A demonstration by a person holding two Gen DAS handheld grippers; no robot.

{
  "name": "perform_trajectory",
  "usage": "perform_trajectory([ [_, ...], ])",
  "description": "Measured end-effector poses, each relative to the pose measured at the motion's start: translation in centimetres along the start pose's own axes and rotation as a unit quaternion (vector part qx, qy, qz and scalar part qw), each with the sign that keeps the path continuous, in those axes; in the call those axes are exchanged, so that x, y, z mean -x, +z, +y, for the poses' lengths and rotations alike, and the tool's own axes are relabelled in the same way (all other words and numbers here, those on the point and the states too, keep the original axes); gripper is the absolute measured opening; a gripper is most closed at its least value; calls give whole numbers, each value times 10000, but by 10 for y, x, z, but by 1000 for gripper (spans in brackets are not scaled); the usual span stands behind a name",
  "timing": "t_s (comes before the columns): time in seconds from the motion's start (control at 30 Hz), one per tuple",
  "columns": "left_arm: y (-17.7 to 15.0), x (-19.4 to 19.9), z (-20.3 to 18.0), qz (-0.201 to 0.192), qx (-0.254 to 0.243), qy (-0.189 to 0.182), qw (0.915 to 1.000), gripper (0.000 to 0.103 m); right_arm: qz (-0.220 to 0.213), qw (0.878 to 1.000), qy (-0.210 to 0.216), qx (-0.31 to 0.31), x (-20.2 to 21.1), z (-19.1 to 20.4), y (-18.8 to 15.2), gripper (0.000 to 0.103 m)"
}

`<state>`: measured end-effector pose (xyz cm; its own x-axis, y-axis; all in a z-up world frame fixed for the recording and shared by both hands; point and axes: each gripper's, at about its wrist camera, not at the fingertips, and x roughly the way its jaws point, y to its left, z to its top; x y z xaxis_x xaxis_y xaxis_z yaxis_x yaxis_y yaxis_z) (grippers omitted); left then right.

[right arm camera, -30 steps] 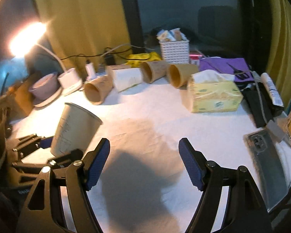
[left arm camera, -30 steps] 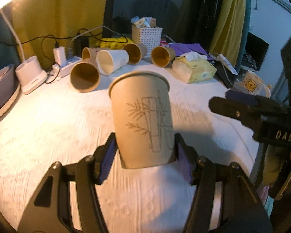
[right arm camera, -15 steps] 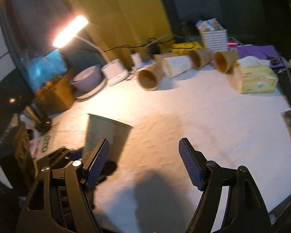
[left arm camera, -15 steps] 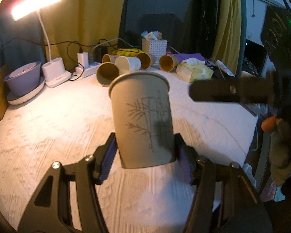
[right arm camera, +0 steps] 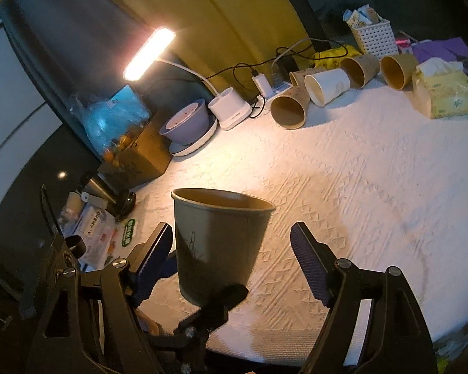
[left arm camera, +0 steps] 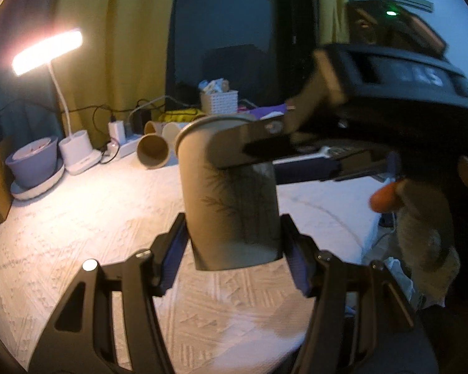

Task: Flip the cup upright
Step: 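Close the right gripper on the cup's base while the left gripper holds it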

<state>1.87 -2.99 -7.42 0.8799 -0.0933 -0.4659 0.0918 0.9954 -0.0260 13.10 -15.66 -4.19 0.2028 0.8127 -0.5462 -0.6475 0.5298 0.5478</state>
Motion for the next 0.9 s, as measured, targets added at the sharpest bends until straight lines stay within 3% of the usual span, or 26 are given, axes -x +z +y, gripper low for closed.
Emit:
perform_trajectory([
  [0.27, 2, 3, -10, -26, -246, -231, 9994, 59, 95, 9988, 343, -338, 0, -14, 1, 81],
  [0.7, -4, -6, -12, 304, -87, -446, 9985, 62, 208, 9991, 275, -260, -4, -22, 1, 71],
  [0.77, -5, -10, -8, 360, 9, -481, 9982, 77, 206, 9992, 223, -242, -7, -23, 2, 70],
  [0.9, -6, -16, 0, 453, 165, -513, 9975, 79, 47, 9998, -63, -163, -9, -29, 9, 70],
])
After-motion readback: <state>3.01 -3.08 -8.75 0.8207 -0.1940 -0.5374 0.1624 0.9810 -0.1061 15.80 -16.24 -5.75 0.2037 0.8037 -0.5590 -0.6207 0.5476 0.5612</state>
